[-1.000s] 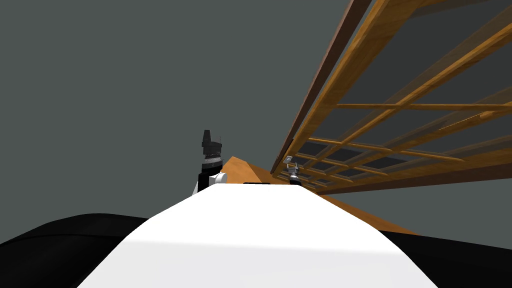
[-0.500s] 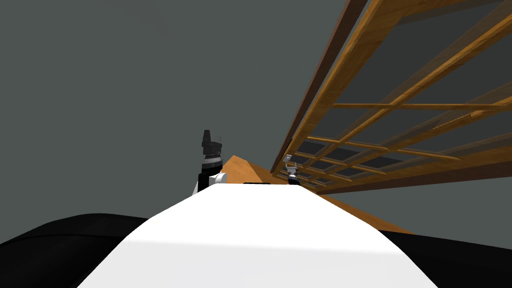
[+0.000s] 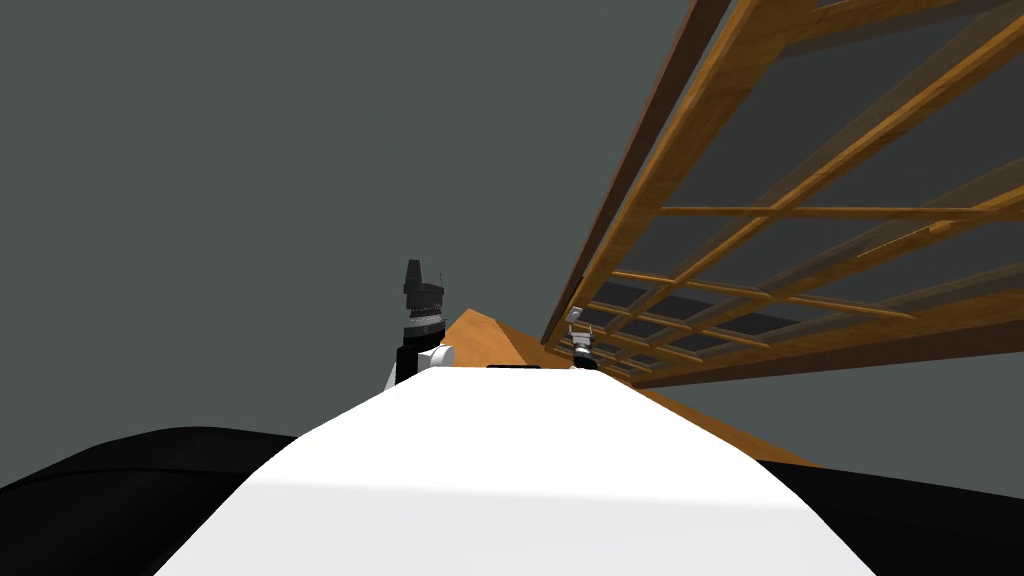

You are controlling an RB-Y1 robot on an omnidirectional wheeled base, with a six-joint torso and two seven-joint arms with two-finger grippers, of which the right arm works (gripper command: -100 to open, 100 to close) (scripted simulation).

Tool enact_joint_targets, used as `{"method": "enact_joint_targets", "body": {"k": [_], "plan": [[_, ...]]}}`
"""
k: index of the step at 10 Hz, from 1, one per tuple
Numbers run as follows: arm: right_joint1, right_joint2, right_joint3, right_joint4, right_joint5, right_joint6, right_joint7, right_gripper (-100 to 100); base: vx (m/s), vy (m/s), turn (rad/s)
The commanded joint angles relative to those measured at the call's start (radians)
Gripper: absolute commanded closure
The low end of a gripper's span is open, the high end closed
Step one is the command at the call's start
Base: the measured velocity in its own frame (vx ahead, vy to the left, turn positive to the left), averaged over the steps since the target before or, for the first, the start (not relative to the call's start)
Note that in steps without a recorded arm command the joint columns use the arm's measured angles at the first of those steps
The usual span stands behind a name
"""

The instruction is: Pull the door open

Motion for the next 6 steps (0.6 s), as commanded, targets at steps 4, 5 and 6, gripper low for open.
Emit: {"method": "enact_joint_targets", "body": {"k": [4, 5, 6], "plan": [[-0.004, 0.011, 0.019, -0.015, -0.046, 0.009, -0.108, -100, -0.057, -0.013, 0.033], [-0.005, 0.016, 0.025, -0.021, -0.063, 0.013, -0.148, -100, -0.050, -0.008, 0.031], [-0.006, 0.020, 0.032, -0.027, -0.080, 0.016, -0.173, -100, -0.069, -0.012, 0.054]]}}
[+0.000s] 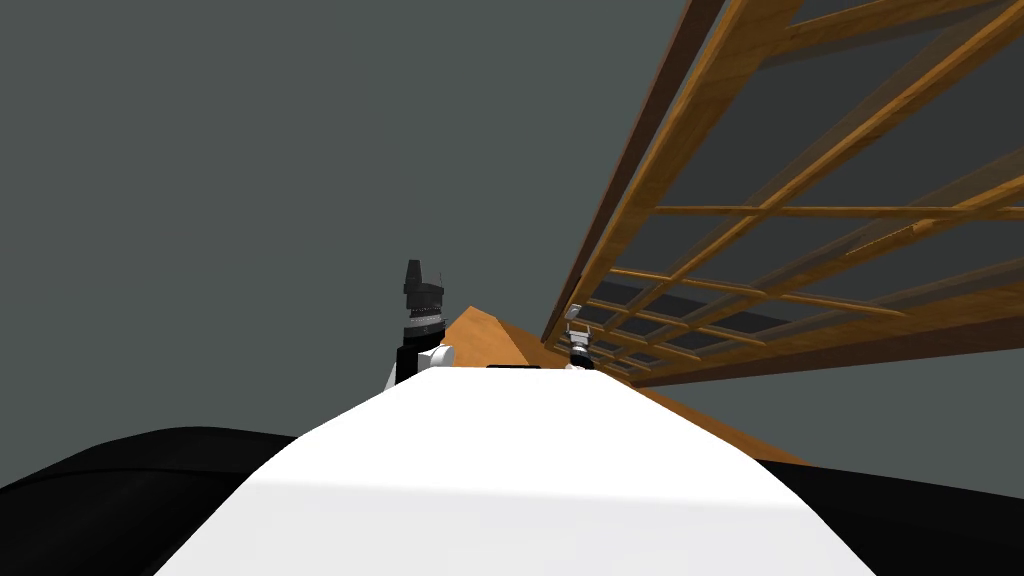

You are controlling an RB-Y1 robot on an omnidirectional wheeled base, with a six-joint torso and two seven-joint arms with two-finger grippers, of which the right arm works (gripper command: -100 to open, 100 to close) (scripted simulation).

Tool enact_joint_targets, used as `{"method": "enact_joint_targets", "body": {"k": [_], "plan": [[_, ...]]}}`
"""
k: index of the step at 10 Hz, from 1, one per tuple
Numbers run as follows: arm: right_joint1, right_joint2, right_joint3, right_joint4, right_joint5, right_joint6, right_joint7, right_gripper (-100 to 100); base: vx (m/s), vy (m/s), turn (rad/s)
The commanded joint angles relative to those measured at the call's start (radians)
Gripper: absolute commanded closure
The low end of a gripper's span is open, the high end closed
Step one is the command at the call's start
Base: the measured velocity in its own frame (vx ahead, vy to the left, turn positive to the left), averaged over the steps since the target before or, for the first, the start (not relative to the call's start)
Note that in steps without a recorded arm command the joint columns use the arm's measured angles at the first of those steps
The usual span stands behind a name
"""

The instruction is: Pull the door open

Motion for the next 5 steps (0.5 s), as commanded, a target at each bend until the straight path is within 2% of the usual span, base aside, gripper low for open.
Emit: {"method": "enact_joint_targets", "body": {"k": [1, 3, 5], "plan": [[-0.003, 0.002, 0.004, 0.000, -0.010, 0.001, -0.037, -100, -0.049, -0.010, 0.018], [-0.005, 0.009, 0.016, -0.010, -0.039, 0.008, -0.102, -100, -0.057, -0.010, 0.037], [-0.006, 0.012, 0.020, -0.015, -0.051, 0.010, -0.142, -100, -0.043, -0.010, 0.017]]}}
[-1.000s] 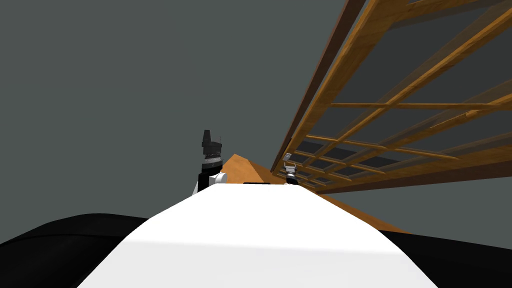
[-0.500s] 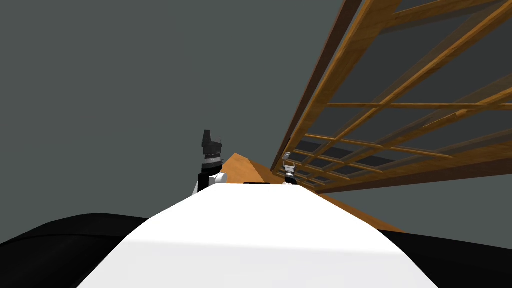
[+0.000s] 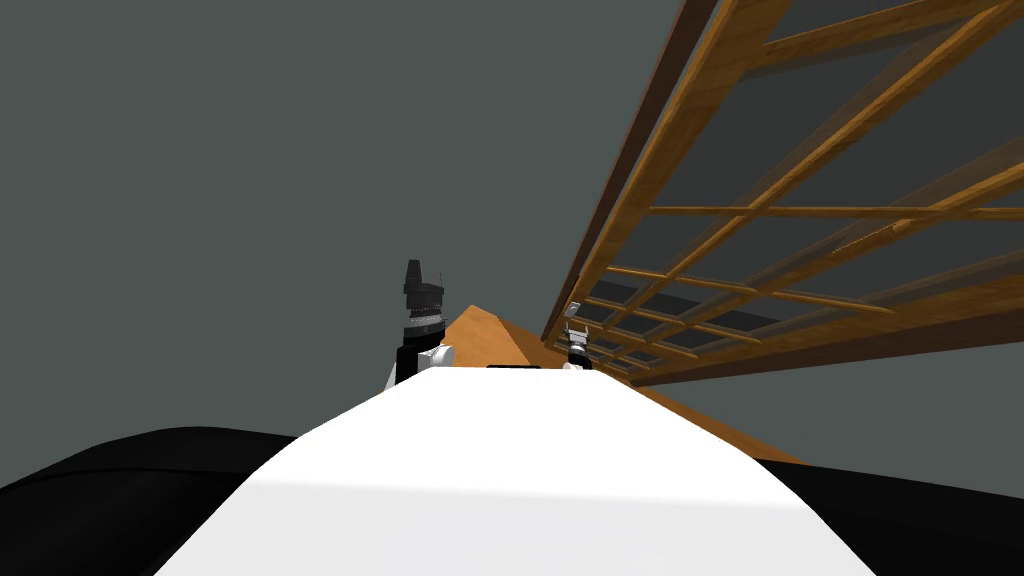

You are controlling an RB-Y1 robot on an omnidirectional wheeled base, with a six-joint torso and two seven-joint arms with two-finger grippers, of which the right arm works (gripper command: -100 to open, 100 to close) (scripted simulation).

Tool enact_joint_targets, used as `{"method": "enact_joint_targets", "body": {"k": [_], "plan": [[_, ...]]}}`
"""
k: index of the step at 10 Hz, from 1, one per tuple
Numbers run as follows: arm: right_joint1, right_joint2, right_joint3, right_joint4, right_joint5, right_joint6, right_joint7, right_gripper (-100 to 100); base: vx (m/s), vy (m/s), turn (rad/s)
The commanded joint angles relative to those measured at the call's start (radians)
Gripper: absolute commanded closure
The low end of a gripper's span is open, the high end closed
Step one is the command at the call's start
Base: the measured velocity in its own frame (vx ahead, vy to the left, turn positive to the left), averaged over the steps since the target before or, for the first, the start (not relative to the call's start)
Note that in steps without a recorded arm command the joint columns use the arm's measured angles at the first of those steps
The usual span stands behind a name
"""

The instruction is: Pull the door open

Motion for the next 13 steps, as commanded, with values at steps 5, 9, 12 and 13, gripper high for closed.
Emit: {"method": "enact_joint_targets", "body": {"k": [5, 9, 12, 13], "plan": [[-0.002, 0.011, 0.018, -0.019, -0.046, 0.010, -0.121, -100, -0.045, -0.006, 0.026], [0.018, -0.034, 0.014, -0.001, -0.055, -0.006, -0.165, -100, 0.123, -0.005, 0.057], [0.040, -0.084, 0.011, 0.016, -0.069, -0.022, -0.221, -100, 0.208, -0.031, 0.090], [0.049, -0.104, 0.009, 0.023, -0.075, -0.028, -0.244, -100, 0.238, -0.015, 0.107]]}}
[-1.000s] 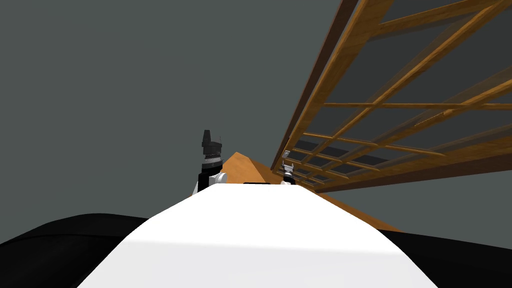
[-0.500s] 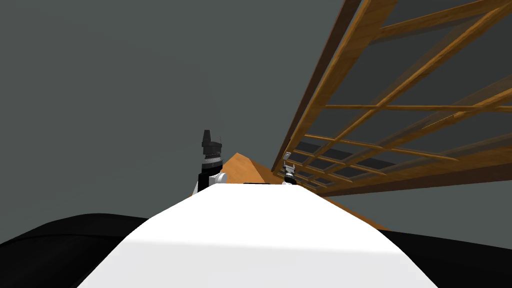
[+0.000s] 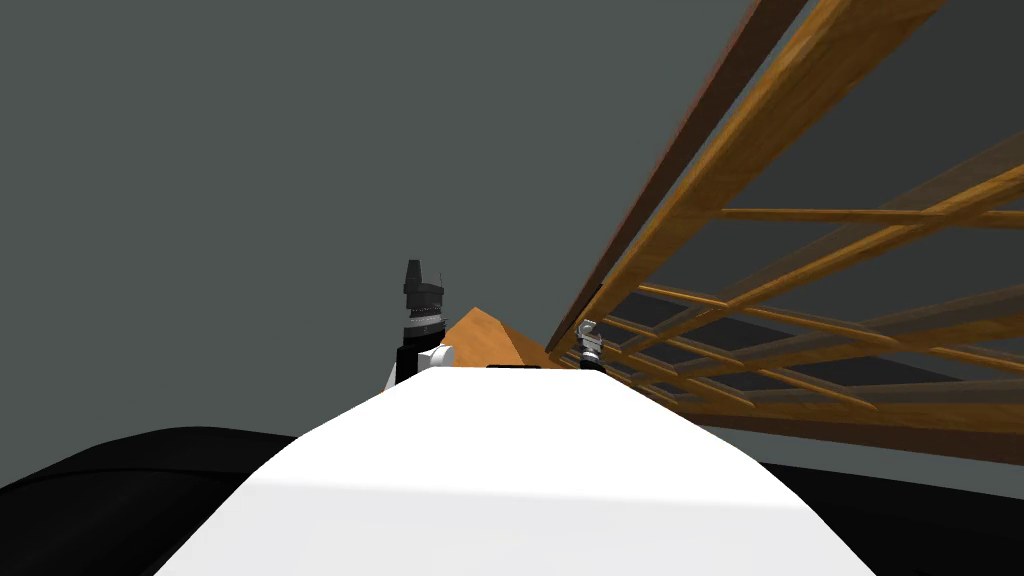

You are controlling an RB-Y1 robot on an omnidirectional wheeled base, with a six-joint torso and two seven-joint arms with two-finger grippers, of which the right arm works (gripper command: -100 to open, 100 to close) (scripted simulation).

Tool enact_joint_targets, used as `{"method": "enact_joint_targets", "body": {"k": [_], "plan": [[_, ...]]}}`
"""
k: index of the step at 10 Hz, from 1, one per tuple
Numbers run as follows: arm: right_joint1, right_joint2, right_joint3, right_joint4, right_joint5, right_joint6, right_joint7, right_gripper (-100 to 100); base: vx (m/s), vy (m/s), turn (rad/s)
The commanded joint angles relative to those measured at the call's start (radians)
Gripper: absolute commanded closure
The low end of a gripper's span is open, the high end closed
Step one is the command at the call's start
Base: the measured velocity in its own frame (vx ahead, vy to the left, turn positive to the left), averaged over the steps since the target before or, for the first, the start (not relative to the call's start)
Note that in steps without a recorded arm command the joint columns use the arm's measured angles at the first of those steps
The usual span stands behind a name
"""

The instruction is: Pull the door open

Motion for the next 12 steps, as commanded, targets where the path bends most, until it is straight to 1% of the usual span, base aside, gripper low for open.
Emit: {"method": "enact_joint_targets", "body": {"k": [1, 2, 3, 8, 9, 10, 12], "plan": [[0.019, -0.026, -0.005, -0.013, -0.010, 0.002, -0.021, -100, 0.211, -0.011, 0.076], [0.009, -0.018, -0.003, -0.005, -0.006, 0.000, -0.016, -100, 0.084, -0.012, -0.001], [0.009, -0.018, -0.003, -0.005, -0.006, 0.000, -0.016, 100, -0.014, 0.003, -0.004], [0.009, -0.018, -0.003, -0.005, -0.006, 0.000, -0.016, 100, -0.014, 0.002, 0.004], [0.014, -0.025, 0.015, -0.012, 0.003, 0.002, -0.027, 100, -0.126, -0.006, 0.063], [0.015, -0.027, 0.020, -0.014, 0.006, 0.002, -0.031, 100, -0.183, 0.016, 0.064], [0.021, -0.038, 0.042, -0.025, 0.017, 0.000, -0.046, 100, -0.192, 0.016, 0.054]]}}
